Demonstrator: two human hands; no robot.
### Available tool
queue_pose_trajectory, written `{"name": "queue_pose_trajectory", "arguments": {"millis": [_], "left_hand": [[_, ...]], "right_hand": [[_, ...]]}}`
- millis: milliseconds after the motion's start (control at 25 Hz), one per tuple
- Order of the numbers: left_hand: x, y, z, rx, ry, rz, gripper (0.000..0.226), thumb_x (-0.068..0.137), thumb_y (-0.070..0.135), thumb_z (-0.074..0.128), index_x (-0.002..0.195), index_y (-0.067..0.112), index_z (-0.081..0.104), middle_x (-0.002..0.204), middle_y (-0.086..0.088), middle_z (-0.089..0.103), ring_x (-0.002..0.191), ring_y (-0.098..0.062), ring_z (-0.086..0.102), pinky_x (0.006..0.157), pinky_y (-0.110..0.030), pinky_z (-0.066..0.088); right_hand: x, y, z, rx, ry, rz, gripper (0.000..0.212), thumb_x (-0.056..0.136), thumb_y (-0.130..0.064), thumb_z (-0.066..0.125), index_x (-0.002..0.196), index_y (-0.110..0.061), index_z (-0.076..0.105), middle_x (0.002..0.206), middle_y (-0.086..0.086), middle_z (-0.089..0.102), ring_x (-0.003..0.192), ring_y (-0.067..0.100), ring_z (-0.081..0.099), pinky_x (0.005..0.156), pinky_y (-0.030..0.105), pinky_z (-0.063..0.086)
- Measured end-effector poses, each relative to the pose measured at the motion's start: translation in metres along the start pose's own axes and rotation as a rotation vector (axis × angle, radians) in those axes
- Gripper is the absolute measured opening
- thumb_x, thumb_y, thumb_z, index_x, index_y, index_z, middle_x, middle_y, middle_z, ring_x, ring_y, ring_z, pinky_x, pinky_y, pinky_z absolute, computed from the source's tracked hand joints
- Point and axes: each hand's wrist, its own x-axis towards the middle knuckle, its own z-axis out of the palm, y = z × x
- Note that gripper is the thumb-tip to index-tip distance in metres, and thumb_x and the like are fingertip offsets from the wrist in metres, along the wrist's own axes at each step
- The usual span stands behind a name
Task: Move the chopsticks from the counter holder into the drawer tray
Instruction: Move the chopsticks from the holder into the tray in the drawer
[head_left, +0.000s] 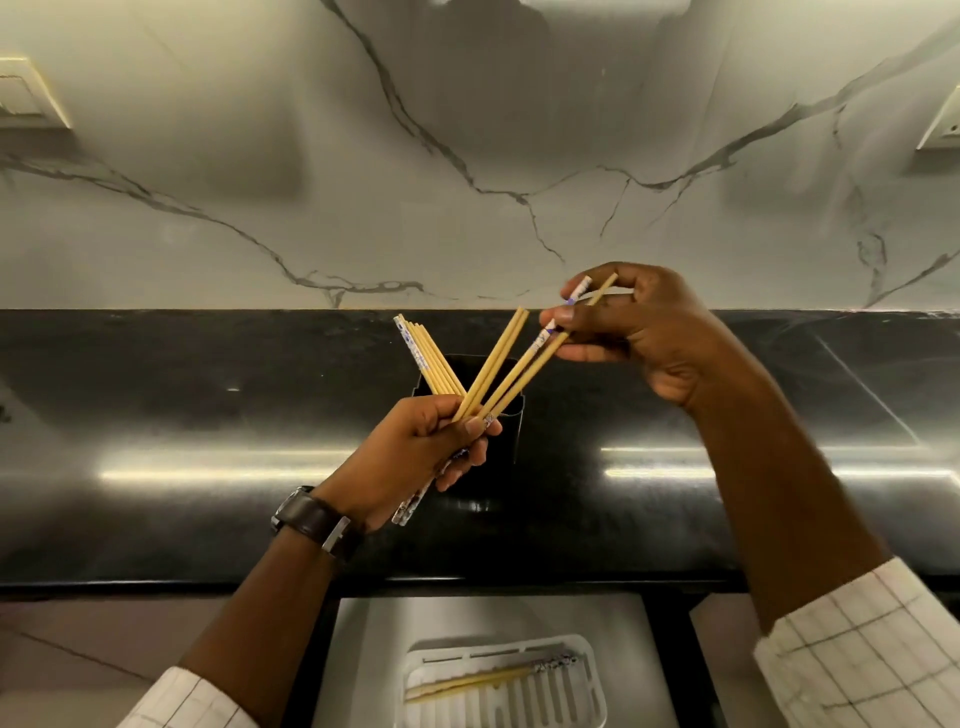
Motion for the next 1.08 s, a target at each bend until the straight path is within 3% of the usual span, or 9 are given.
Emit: {"name": "queue_pose_trajectory", "arguments": {"millis": [120,200,360,440,520,800,960,1080], "left_hand": [[-0.005,0.005,-0.007,0.035,0.018,-0.01,0.023,0.102,0.016,0.054,0.109,0.001,0.069,0.089,-0.018,0.072,0.06,-0.019,0.054,0.052,-0.024,0.045],[-0.007,0.007,-0.012,-0.013,0.149,-0.005,0.023,0.102,0.017,0.052,0.109,0.004,0.07,0.094,-0.019,0.075,0.06,-0.018,0.056,0.053,-0.026,0.048],[-0.01,0.002,-0.012,-0.566,0.476,-0.028,0.031,0.105,0.02,0.047,0.12,-0.001,0.065,0.113,-0.025,0.073,0.084,-0.027,0.073,0.069,-0.032,0.062],[-0.01,0.002,0.0,-0.789,0.53,-0.046,0.033,0.105,0.019,0.046,0.123,-0.003,0.062,0.115,-0.025,0.073,0.102,-0.033,0.074,0.086,-0.04,0.061],[-0.008,0.005,0.021,-0.91,0.557,-0.067,0.035,0.105,0.019,0.046,0.125,-0.006,0.06,0.115,-0.026,0.072,0.108,-0.036,0.072,0.093,-0.045,0.058],[-0.016,-0.003,0.069,-0.946,0.711,-0.163,0.032,0.104,0.017,0.048,0.129,-0.001,0.057,0.113,-0.022,0.074,0.102,-0.034,0.074,0.093,-0.046,0.057],[-0.03,-0.011,0.079,-0.928,0.651,-0.185,0.032,0.105,0.018,0.045,0.128,-0.001,0.057,0.112,-0.022,0.074,0.103,-0.035,0.073,0.09,-0.046,0.058],[-0.039,-0.013,0.068,-0.92,0.701,-0.176,0.032,0.106,0.017,0.044,0.124,-0.004,0.059,0.111,-0.026,0.073,0.103,-0.038,0.073,0.087,-0.046,0.061]], "right_hand": [[-0.011,-0.009,-0.01,-0.112,-0.005,-0.003,0.037,0.068,-0.001,0.082,0.102,0.004,0.068,0.097,0.025,0.078,0.09,0.035,0.079,0.074,0.039,0.066],[-0.018,-0.01,-0.016,-0.067,0.097,-0.024,0.03,0.071,0.002,0.081,0.098,0.005,0.068,0.093,0.025,0.077,0.088,0.034,0.079,0.07,0.035,0.066],[-0.045,0.009,-0.014,0.319,0.338,-0.067,0.014,0.085,0.012,0.068,0.09,-0.001,0.065,0.089,0.018,0.078,0.096,0.032,0.078,0.073,0.032,0.064],[-0.061,0.038,0.011,0.484,0.428,-0.119,0.017,0.087,0.015,0.064,0.09,-0.002,0.063,0.095,0.018,0.078,0.101,0.032,0.077,0.078,0.031,0.064],[-0.078,0.074,0.047,0.562,0.513,-0.134,0.019,0.086,0.015,0.066,0.094,-0.002,0.063,0.101,0.02,0.078,0.102,0.031,0.076,0.079,0.029,0.063],[-0.137,0.149,0.128,0.418,0.672,0.029,0.021,0.083,0.002,0.075,0.099,-0.004,0.064,0.101,0.001,0.08,0.099,0.014,0.077,0.075,0.027,0.063],[-0.147,0.156,0.118,0.48,0.727,0.082,0.023,0.081,0.005,0.076,0.1,-0.003,0.065,0.099,0.009,0.08,0.097,0.021,0.078,0.078,0.034,0.063],[-0.147,0.139,0.078,0.539,0.715,0.086,0.02,0.083,0.012,0.072,0.1,0.004,0.064,0.096,0.021,0.078,0.089,0.03,0.079,0.071,0.032,0.065]]}}
